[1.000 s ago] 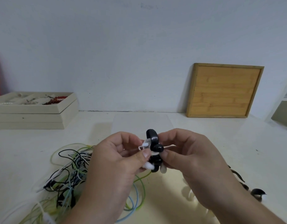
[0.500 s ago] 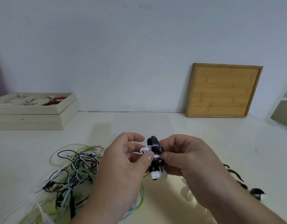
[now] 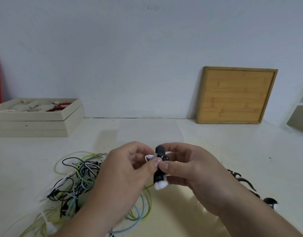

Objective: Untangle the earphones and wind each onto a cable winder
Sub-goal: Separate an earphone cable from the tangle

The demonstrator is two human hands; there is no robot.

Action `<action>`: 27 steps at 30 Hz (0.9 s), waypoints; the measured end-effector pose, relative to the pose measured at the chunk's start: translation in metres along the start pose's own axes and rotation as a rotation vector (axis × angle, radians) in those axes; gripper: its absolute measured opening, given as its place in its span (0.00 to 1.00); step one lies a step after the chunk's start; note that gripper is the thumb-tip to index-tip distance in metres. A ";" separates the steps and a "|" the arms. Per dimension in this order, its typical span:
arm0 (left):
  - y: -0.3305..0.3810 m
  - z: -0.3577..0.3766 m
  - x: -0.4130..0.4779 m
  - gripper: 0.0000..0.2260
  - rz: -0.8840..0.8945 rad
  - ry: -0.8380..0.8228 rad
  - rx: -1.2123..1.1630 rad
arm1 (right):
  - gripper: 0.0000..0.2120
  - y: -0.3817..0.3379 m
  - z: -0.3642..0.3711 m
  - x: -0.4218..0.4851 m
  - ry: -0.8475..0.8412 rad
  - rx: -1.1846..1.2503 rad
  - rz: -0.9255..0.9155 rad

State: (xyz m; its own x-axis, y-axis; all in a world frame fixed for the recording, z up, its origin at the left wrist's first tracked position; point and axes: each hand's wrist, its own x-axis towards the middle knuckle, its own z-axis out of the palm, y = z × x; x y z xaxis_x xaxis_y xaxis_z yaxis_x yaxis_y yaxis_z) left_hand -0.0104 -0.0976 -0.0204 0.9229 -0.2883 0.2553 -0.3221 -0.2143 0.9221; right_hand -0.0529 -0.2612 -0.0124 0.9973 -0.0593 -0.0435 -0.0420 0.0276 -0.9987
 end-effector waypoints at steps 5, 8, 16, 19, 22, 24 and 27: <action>0.009 -0.020 0.019 0.08 0.365 0.274 0.416 | 0.08 -0.009 -0.020 0.001 0.093 -0.079 -0.001; 0.005 -0.019 0.046 0.19 0.369 0.048 0.796 | 0.10 -0.012 -0.023 -0.002 0.107 -0.249 -0.003; -0.003 -0.003 0.074 0.22 0.506 -0.236 1.191 | 0.07 0.000 -0.017 0.005 0.107 -0.600 -0.100; -0.013 0.003 0.076 0.19 0.723 -0.184 1.293 | 0.03 0.005 -0.018 0.008 0.099 -0.672 -0.181; -0.025 0.007 0.078 0.22 0.853 -0.082 1.346 | 0.05 0.007 -0.017 0.009 0.090 -0.700 -0.187; -0.026 0.009 0.079 0.21 0.880 -0.040 1.358 | 0.07 0.008 -0.017 0.011 0.088 -0.716 -0.190; -0.032 0.012 0.081 0.21 0.901 0.017 1.357 | 0.06 0.010 -0.018 0.013 0.097 -0.698 -0.206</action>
State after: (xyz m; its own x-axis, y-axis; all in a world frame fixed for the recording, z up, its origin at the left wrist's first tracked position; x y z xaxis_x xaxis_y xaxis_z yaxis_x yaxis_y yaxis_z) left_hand 0.0724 -0.1258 -0.0322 0.3427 -0.7607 0.5513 -0.6593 -0.6128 -0.4357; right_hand -0.0418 -0.2795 -0.0232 0.9806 -0.0836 0.1773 0.0850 -0.6337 -0.7689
